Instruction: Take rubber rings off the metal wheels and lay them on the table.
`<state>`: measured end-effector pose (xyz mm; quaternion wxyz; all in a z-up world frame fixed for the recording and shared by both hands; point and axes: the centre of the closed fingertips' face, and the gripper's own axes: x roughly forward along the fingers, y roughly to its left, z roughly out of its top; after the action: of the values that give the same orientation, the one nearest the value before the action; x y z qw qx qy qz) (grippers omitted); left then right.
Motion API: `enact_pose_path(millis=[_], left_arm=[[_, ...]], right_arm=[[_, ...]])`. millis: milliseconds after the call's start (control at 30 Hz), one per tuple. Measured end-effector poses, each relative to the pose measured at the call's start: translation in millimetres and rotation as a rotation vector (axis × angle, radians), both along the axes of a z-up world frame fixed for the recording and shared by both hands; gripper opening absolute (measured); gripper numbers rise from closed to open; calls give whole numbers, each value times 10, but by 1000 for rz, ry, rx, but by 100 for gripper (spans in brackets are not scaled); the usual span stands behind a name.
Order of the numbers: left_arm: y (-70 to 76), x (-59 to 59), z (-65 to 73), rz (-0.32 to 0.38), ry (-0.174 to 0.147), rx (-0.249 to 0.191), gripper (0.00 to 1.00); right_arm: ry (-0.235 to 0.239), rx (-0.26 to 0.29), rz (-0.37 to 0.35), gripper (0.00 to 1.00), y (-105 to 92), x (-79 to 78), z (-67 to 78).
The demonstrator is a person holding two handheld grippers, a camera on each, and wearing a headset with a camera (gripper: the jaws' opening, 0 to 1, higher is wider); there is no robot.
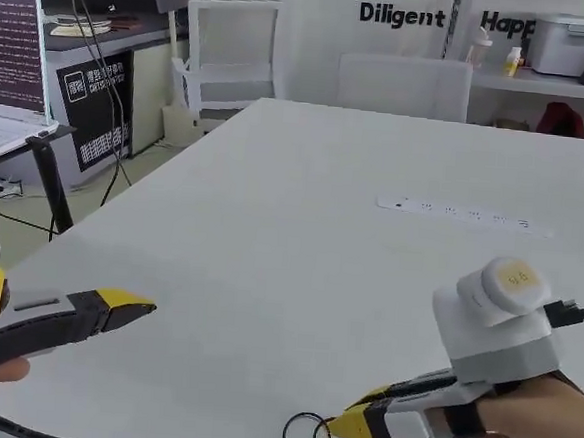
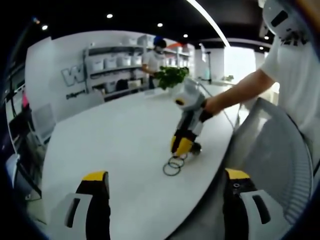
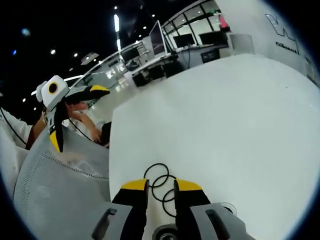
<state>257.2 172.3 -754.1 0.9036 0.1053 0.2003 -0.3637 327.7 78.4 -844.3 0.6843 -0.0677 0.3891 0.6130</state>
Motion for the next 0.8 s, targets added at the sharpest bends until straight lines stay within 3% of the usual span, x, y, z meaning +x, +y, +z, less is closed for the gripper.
enact_pose_path(millis=[67, 167, 233, 467, 800], left_arm=[[-2, -2, -7, 2, 1, -2, 96], [-8, -7, -23, -1, 8, 2, 96], [-11, -10, -25, -4, 10, 5, 96], [-8, 17, -27, -4, 12, 5, 96], [-98, 62, -11, -30, 13, -5, 95]], right_arm=[[-47, 23, 13, 19, -17, 26, 94], [-70, 38, 17, 23, -55, 48, 191], [-111, 53, 21, 28, -88, 88, 261], [-174, 92, -21, 32, -223, 217, 474], [-354, 182, -42, 45, -414, 292, 920]])
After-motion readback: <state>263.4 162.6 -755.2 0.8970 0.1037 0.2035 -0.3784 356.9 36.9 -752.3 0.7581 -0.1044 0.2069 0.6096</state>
